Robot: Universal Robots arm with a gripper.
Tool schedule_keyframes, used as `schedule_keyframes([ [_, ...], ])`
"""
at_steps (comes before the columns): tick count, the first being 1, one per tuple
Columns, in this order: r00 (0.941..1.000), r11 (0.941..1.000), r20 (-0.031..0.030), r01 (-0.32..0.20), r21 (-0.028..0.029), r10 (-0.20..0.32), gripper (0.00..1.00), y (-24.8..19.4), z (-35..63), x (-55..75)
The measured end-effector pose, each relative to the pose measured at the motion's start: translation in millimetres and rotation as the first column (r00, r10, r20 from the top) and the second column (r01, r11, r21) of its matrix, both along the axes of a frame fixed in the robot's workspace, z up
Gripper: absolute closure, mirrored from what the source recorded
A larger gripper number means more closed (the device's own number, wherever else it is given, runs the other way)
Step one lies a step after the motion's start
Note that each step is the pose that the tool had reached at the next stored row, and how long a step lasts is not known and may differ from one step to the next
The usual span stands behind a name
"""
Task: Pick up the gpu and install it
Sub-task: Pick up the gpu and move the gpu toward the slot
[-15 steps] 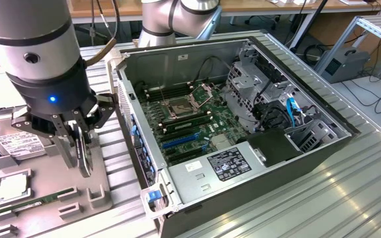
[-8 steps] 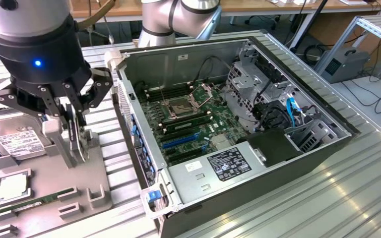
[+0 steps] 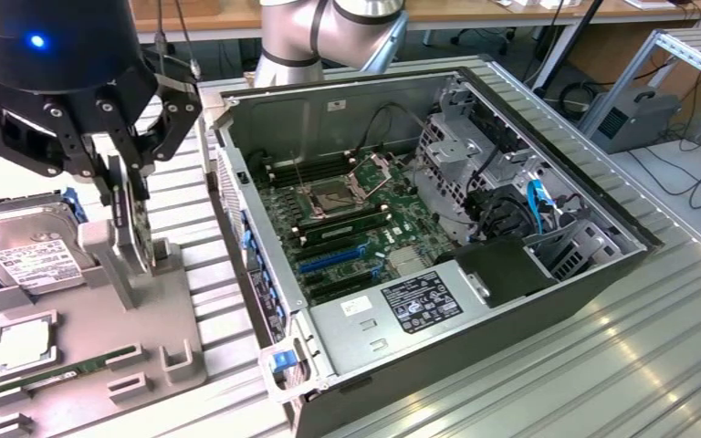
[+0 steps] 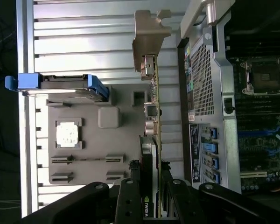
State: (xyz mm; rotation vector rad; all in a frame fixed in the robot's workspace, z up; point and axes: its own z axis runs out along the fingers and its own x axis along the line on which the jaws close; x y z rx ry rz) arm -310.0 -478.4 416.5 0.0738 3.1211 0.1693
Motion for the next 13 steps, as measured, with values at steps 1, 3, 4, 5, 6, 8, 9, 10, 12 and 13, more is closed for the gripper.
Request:
schedule_keyframes([
  [1, 1.0000, 1.0000, 0.0000, 0.000, 0.0001, 0.000, 0.73, 0.0, 2.5, 0.0],
  [3, 1.0000, 1.0000, 0.0000, 0.000, 0.0002, 0.000, 0.73, 0.0, 6.8, 0.0],
  [4, 1.0000, 1.0000, -0.0001, 0.000, 0.0002, 0.000, 0.73, 0.0, 6.8, 0.0],
  [5, 1.0000, 1.0000, -0.0003, 0.000, -0.0001, 0.000, 0.73, 0.0, 8.3, 0.0],
  [6, 1.0000, 1.0000, 0.0000, 0.000, 0.0003, 0.000, 0.73, 0.0, 9.3, 0.0],
  [8, 1.0000, 1.0000, 0.0000, 0.000, 0.0003, 0.000, 0.73, 0.0, 9.5, 0.1],
  [9, 1.0000, 1.0000, -0.0002, 0.000, 0.0001, 0.000, 0.73, 0.0, 9.6, 0.4],
  [10, 1.0000, 1.0000, -0.0002, 0.000, 0.0001, 0.000, 0.73, 0.0, 9.6, 2.2],
  [12, 1.0000, 1.0000, -0.0001, 0.000, 0.0002, 0.000, 0.73, 0.0, 9.6, 10.5],
  [13, 1.0000, 1.0000, 0.0000, 0.000, 0.0002, 0.000, 0.73, 0.0, 9.5, 15.2],
])
